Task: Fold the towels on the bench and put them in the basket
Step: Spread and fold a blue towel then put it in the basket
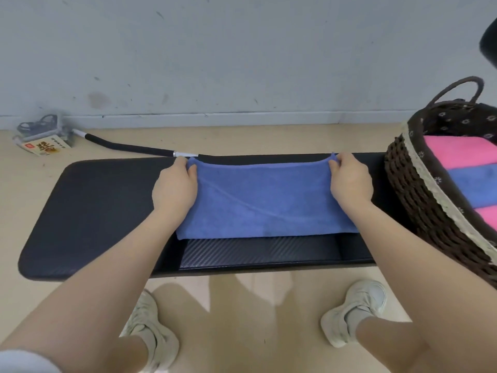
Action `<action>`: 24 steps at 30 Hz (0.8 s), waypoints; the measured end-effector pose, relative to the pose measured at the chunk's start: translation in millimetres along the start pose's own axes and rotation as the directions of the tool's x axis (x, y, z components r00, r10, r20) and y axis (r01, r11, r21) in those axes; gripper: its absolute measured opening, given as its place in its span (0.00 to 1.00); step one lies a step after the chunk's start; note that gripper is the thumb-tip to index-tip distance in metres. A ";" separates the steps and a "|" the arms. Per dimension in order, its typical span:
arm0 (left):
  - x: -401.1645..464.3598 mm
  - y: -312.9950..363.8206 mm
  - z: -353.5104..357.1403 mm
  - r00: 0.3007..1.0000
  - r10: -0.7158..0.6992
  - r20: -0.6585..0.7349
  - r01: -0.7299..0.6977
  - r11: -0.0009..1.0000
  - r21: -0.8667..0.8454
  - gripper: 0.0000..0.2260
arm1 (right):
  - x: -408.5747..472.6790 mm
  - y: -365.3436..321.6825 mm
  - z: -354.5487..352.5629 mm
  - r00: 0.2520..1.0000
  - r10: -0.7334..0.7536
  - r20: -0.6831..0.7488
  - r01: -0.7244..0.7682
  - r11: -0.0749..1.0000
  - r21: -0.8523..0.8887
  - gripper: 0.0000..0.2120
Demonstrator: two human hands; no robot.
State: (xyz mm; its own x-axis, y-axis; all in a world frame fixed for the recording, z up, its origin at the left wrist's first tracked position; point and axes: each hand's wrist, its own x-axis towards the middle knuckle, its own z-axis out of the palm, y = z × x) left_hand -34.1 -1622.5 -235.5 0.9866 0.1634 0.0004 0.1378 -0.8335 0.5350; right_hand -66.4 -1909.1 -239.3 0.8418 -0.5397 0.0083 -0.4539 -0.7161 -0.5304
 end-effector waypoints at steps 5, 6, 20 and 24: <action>-11.5 10.5 3.4 0.887 0.455 -0.082 -0.423 0.870 0.254 0.19 | -15.5 -16.1 9.0 0.960 -0.273 -0.061 0.240 0.916 -0.321 0.22; -13.6 12.6 9.6 0.808 0.588 -0.025 -0.560 0.780 0.279 0.18 | -24.7 -28.1 15.7 0.900 -0.428 -0.085 0.386 0.872 -0.302 0.21; -26.6 -9.8 17.1 0.807 0.384 0.448 -0.539 0.788 0.296 0.56 | -42.2 -27.9 34.6 0.789 -0.372 0.489 0.561 0.761 -0.325 0.29; -25.8 -7.7 16.1 0.802 0.367 0.471 -0.541 0.782 0.311 0.59 | -19.6 4.6 15.2 0.876 -0.247 0.414 0.409 0.835 -0.368 0.28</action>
State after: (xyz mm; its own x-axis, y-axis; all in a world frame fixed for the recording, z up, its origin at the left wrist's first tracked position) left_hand -59.2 -1628.8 -253.2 0.8833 -0.4236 -0.2007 -0.3984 -0.9040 0.1550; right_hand -80.5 -1895.0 -254.7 0.9705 -0.1128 -0.2130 -0.1420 -0.9816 -0.1273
